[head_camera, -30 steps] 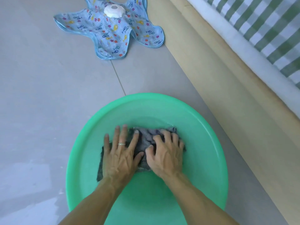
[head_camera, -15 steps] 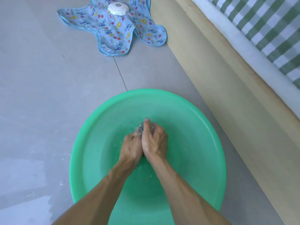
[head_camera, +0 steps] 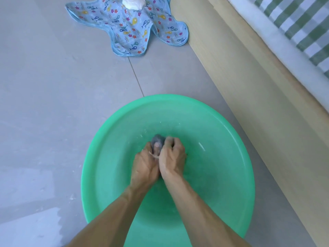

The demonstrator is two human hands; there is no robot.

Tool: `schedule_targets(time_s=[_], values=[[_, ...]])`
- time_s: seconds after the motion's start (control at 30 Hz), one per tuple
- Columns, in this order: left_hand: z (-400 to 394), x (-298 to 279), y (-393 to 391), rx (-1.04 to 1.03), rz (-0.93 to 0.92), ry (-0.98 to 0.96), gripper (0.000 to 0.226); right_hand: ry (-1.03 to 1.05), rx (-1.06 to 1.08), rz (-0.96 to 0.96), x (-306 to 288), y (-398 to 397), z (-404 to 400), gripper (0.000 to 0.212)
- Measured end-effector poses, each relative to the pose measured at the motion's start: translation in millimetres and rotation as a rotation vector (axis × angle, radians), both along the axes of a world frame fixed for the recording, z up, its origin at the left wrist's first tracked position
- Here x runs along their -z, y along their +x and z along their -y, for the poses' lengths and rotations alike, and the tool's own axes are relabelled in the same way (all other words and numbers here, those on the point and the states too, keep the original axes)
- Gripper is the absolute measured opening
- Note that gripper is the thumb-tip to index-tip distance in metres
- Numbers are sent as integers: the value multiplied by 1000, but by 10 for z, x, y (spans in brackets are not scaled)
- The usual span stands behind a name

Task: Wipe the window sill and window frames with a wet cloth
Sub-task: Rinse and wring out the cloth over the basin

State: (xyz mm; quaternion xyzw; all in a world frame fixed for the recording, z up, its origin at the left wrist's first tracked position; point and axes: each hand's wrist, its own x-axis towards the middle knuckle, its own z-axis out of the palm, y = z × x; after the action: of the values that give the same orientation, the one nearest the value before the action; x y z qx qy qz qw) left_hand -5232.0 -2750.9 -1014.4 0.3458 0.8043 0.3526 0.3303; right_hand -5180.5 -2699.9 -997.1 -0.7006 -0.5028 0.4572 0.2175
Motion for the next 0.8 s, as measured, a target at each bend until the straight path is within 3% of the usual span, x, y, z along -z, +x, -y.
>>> schedule_targets(time_s=[0.1, 0.17, 0.2, 0.27, 0.3, 0.33, 0.37, 0.4, 0.47, 0.53, 0.6, 0.67, 0.73, 0.8], values=[[-106, -178, -4, 10, 287, 38, 53, 28, 21, 0, -109, 26, -116, 37], [-89, -270, -5, 28, 425, 24, 57, 124, -95, 182, -50, 156, -215, 34], [-63, -258, -12, 50, 362, 6, 55, 232, -154, 318, -1, 231, -251, 31], [6, -191, -23, 114, -69, -54, 41, 481, -248, 558, 117, 339, -279, 21], [42, -158, -38, 120, -271, -79, 24, 535, -279, 643, 177, 372, -241, 22], [66, -137, -52, 118, -371, -143, 14, 545, -303, 711, 247, 405, -169, 29], [87, -82, -52, 137, -433, -226, 31, 539, -323, 749, 314, 437, -81, 34], [96, -51, -56, 166, -460, -287, 42, 540, -332, 763, 376, 463, 3, 33], [82, -11, -84, 179, -486, -286, 38, 507, -329, 707, 383, 439, 143, 21], [54, 3, -90, 169, -390, -210, 33, 315, -266, 481, 261, 295, 180, 12], [-30, -72, -84, 142, -227, -195, 50, 87, -39, 153, 129, 125, 80, 25], [-142, -206, -81, 20, 75, -228, 59, -9, 58, 13, -15, 30, -23, 35], [-194, -303, -99, -5, 318, -216, 59, 80, -28, 160, -46, 62, -94, 37], [-159, -341, -132, 44, 357, -181, 62, 243, -217, 467, -4, 203, -153, 33]])
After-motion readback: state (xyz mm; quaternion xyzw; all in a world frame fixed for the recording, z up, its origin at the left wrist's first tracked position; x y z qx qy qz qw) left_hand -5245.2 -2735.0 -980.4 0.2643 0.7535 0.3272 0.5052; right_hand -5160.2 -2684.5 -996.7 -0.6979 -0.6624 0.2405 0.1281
